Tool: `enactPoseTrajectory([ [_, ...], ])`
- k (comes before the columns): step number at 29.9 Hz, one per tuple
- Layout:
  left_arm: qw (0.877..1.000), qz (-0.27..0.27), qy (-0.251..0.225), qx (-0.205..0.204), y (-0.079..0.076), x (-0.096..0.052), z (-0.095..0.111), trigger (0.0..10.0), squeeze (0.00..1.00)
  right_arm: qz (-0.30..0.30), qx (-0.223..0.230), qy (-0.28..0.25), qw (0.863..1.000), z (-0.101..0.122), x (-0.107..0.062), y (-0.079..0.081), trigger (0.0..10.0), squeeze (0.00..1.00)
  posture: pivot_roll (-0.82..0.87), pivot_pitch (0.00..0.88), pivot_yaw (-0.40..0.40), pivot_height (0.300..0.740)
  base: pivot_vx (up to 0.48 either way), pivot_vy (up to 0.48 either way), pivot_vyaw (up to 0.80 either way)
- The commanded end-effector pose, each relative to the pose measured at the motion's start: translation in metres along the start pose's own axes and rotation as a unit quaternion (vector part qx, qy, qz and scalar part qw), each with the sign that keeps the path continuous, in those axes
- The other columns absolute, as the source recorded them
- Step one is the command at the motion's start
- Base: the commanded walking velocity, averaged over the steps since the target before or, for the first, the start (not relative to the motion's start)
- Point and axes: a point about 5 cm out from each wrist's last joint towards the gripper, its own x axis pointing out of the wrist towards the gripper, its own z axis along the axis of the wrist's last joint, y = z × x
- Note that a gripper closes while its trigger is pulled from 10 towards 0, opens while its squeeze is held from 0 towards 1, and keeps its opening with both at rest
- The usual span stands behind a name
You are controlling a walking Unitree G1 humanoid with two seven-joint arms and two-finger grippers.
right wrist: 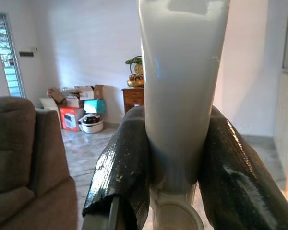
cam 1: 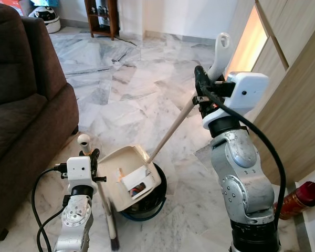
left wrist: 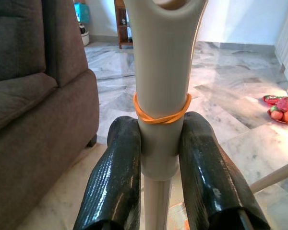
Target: Sweep floor
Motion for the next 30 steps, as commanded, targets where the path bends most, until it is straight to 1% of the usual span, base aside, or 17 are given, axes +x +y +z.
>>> enactPoseTrajectory([
  [1,1.000,-0.005,-0.015,0.000,0.000,0.000,0.004,10.0,0.00,0.008,-0.006,-0.051,0.999,0.018,-0.001,0.004,10.0,0.00,0.09,0.100,-0.041,0.740,0.000,0.000,0.00],
  [2,1.000,-0.004,-0.015,0.000,0.000,0.000,0.004,10.0,0.00,0.014,-0.014,-0.058,0.998,0.018,-0.002,0.005,10.0,0.00,0.09,0.101,-0.041,0.740,0.000,0.000,0.00],
  [5,1.000,-0.004,-0.015,0.000,0.000,0.000,0.004,10.0,0.00,0.018,-0.020,-0.065,0.998,0.019,-0.003,0.007,10.0,0.00,0.09,0.104,-0.041,0.740,0.000,0.000,0.00],
  [8,1.000,-0.005,-0.015,0.000,0.000,0.000,0.005,10.0,0.00,0.033,-0.033,-0.081,0.996,0.023,-0.004,0.013,10.0,0.00,0.09,0.107,-0.039,0.740,0.000,0.000,0.00],
  [12,1.000,-0.006,-0.016,0.001,0.000,0.000,0.005,10.0,0.00,0.039,-0.027,-0.093,0.995,0.025,-0.005,0.018,10.0,0.00,0.09,0.113,-0.038,0.740,0.000,0.000,0.00],
  [16,1.000,-0.007,-0.017,0.002,0.000,0.000,0.005,10.0,0.00,0.049,-0.015,-0.120,0.991,0.032,-0.008,0.028,10.0,0.00,0.09,0.116,-0.037,0.740,0.000,0.000,0.00],
  [19,1.000,-0.011,-0.019,0.006,-0.001,0.000,0.006,10.0,0.00,0.060,-0.015,-0.131,0.989,0.035,-0.009,0.034,10.0,0.00,0.09,0.117,-0.037,0.740,0.000,0.000,0.00],
  [23,1.000,-0.015,-0.020,0.009,-0.003,0.000,0.006,10.0,0.00,0.067,-0.015,-0.145,0.987,0.038,-0.011,0.039,10.0,0.00,0.09,0.120,-0.035,0.740,0.000,0.000,0.00],
  [30,0.999,-0.022,-0.023,0.012,-0.004,0.000,0.007,10.0,0.00,0.092,-0.024,-0.151,0.984,0.037,-0.015,0.048,10.0,0.00,0.09,0.124,-0.034,0.740,0.000,0.000,0.00],
])
